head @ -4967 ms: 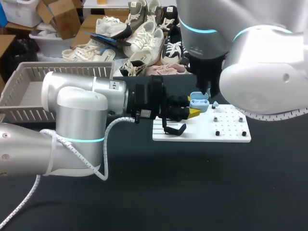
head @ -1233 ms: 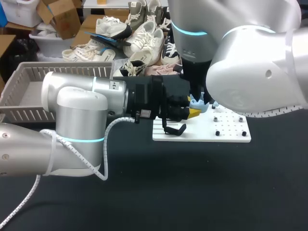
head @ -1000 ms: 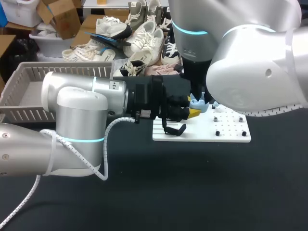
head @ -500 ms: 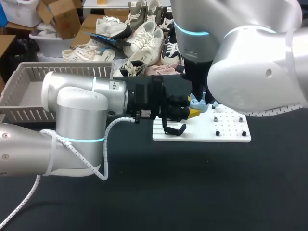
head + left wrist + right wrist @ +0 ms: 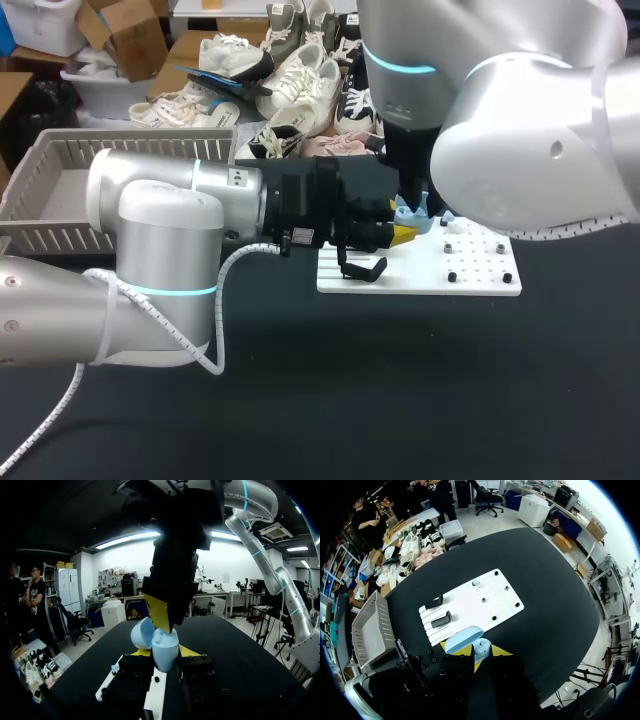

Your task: Pick up each earbud case from the left stands, insert the matching earbuds, close the lid, and place the case in the box.

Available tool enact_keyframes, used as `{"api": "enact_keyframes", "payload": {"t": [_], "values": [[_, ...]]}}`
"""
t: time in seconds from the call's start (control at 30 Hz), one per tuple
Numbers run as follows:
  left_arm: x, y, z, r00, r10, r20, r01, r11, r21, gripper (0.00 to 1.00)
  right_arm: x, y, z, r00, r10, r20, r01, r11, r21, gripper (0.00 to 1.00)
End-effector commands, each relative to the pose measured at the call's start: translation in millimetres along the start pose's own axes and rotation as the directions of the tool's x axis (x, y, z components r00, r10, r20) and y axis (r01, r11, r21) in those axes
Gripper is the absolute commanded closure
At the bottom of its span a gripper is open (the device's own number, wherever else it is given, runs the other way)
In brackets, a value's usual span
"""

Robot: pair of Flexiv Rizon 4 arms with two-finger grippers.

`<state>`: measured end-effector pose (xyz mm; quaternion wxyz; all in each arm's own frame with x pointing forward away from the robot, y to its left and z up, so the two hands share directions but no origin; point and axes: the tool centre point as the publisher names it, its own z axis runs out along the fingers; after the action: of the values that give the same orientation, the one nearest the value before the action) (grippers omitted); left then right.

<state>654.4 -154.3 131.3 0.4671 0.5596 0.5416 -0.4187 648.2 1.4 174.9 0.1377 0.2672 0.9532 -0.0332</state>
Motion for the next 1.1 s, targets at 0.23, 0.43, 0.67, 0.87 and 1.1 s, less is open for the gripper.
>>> {"api": "enact_keyframes", "payload": {"t": [0.23, 0.43, 0.67, 0.87, 1.1], "values": [[0.4, -1.2, 1, 1.000, 0.001, 0.001, -0.001, 1.000, -0.008, 1.00, 2, 1, 1, 1.000, -0.003, -0.005, 0.003, 1.000, 0.000, 0.75], [0.4, -1.2, 1, 1.000, 0.001, 0.001, -0.001, 1.000, -0.008, 1.00, 4, 0, -1, 1.000, -0.008, -0.005, 0.008, 1.000, -0.003, 0.75], [0.4, -1.2, 1, 1.000, 0.001, 0.001, -0.001, 1.000, -0.008, 1.00, 7, -12, -19, 1.000, -0.010, 0.025, 0.011, 0.999, -0.046, 0.75], [0.4, -1.2, 1, 1.000, 0.001, 0.001, -0.001, 1.000, -0.008, 1.00, 8, -26, -24, 0.997, -0.044, 0.065, 0.050, 0.995, -0.083, 0.75], [0.4, -1.2, 1, 1.000, 0.001, 0.001, -0.001, 1.000, -0.008, 1.00, 10, -54, -17, 0.970, -0.181, 0.161, 0.199, 0.974, -0.109, 0.73]]}}
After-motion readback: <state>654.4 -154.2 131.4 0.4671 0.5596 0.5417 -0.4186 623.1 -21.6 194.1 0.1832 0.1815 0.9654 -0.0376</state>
